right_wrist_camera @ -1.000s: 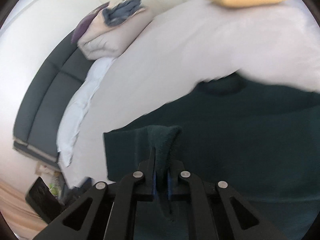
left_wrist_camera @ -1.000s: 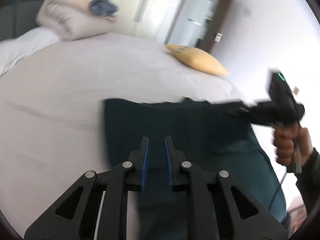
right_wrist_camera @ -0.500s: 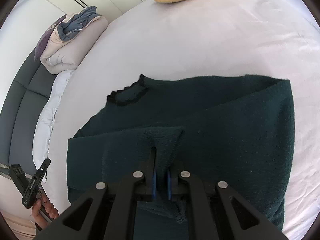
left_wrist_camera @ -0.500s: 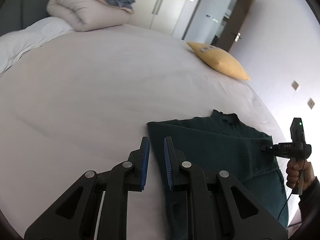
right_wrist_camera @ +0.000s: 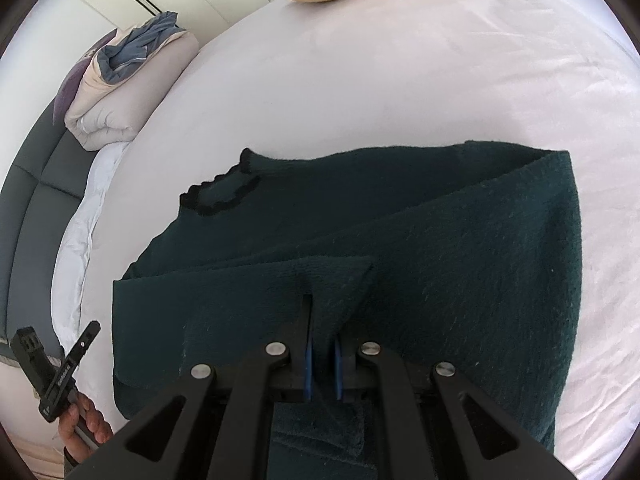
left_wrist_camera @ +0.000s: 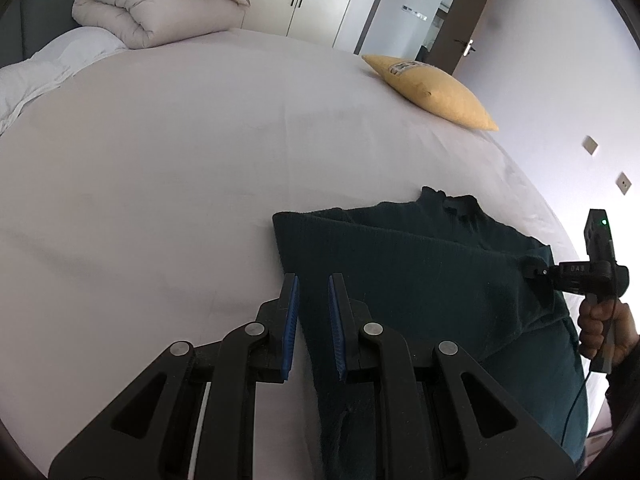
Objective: Fold small clothes
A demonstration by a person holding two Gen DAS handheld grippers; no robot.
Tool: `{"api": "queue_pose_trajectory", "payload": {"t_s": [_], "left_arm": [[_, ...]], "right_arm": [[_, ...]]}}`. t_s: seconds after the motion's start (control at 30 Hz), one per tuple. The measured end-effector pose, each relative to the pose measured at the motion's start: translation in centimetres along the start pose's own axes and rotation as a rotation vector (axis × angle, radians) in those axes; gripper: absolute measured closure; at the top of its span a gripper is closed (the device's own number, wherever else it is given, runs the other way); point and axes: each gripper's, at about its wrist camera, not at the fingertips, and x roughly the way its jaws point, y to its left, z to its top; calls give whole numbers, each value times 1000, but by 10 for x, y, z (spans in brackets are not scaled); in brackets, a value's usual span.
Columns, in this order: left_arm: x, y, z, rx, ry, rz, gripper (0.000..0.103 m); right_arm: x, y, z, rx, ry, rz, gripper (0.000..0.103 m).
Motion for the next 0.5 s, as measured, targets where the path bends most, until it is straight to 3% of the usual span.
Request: {"api": "queue_pose_trajectory", "payload": {"t_s": [0.5], "left_arm": [[-1,-1,13,1,-13,-20,88]], "right_arm": [[-3,-14,-1,-6,-16,-15,95]]}}
